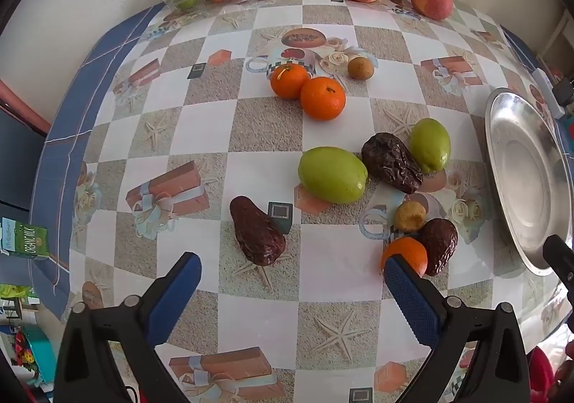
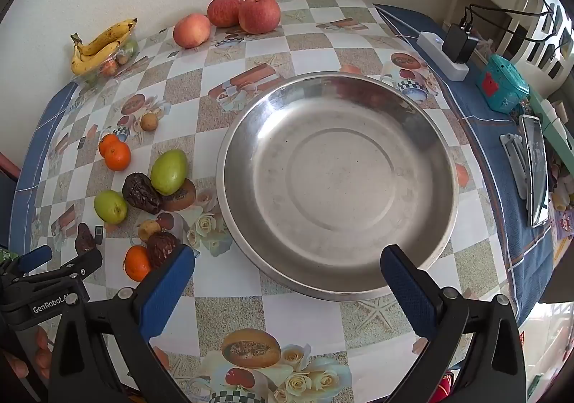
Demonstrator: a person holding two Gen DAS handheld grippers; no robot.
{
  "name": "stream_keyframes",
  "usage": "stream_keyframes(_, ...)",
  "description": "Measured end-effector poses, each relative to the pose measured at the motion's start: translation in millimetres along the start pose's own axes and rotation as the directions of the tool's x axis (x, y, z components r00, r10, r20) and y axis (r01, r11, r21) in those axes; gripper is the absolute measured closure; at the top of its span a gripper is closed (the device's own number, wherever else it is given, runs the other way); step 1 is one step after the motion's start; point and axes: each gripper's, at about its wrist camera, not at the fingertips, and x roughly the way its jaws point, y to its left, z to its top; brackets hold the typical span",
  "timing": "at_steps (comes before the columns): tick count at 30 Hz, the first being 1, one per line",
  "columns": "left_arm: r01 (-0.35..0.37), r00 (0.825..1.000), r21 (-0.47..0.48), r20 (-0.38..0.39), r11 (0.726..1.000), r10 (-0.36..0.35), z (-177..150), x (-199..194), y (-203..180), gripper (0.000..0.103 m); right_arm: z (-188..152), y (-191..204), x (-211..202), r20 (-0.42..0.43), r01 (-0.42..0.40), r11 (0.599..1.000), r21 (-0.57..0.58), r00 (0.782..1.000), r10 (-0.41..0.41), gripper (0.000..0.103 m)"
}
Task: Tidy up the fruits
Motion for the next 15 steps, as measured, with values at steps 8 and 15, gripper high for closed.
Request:
stream_keyframes(8,0.001,1.000,0.000,-0.005,1.000,-0.001,-0.1,2.0,-1.9,0.000,0.0,0.1,0.7,-0.001,0.000,1.000,0.001,1.000,0.000,0.000)
stream_keyframes(15,0.000,1.000,0.000,-0.001,1.000,0.000,-0.2,0.8,0.2,0.000,0.1,0.2,0.9,-0.003,0.000,1.000,0.001,1.000,0.000,0.000)
